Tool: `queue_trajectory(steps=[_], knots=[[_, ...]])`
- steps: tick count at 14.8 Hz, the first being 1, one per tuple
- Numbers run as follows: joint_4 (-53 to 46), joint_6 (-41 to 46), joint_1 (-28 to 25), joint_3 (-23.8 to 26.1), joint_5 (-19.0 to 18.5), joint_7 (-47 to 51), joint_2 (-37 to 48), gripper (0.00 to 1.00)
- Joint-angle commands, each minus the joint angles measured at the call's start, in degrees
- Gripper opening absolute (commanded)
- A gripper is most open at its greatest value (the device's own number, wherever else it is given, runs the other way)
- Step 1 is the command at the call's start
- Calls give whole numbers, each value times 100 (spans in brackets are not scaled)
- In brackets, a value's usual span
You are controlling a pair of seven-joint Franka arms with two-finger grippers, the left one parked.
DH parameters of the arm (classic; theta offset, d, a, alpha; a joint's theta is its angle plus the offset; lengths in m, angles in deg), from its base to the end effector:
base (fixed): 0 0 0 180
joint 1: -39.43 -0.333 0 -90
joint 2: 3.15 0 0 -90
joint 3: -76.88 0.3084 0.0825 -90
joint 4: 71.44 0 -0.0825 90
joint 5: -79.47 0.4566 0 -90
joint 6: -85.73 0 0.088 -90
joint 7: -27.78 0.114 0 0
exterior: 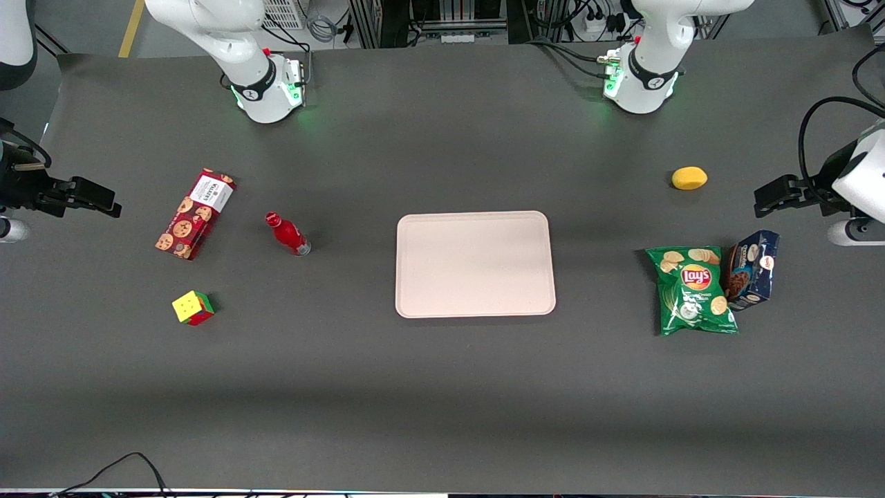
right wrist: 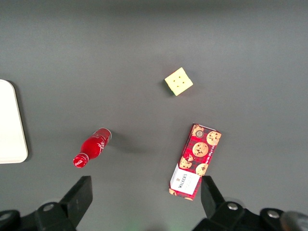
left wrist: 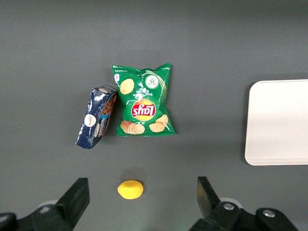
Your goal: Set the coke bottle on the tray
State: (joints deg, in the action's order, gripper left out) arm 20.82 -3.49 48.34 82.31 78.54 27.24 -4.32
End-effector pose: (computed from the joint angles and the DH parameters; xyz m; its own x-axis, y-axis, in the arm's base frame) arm 0.6276 -0.0405 0.5746 0.9960 -0.0512 -0.0735 -0.0504 -0.9986 0.0136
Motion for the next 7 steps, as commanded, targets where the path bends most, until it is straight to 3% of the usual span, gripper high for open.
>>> queue_trajectory(steps=[1, 7], knots=[[-138, 125, -108, 55, -48, -26, -59, 100], [-138, 335, -907, 20, -4, -96, -59, 100]])
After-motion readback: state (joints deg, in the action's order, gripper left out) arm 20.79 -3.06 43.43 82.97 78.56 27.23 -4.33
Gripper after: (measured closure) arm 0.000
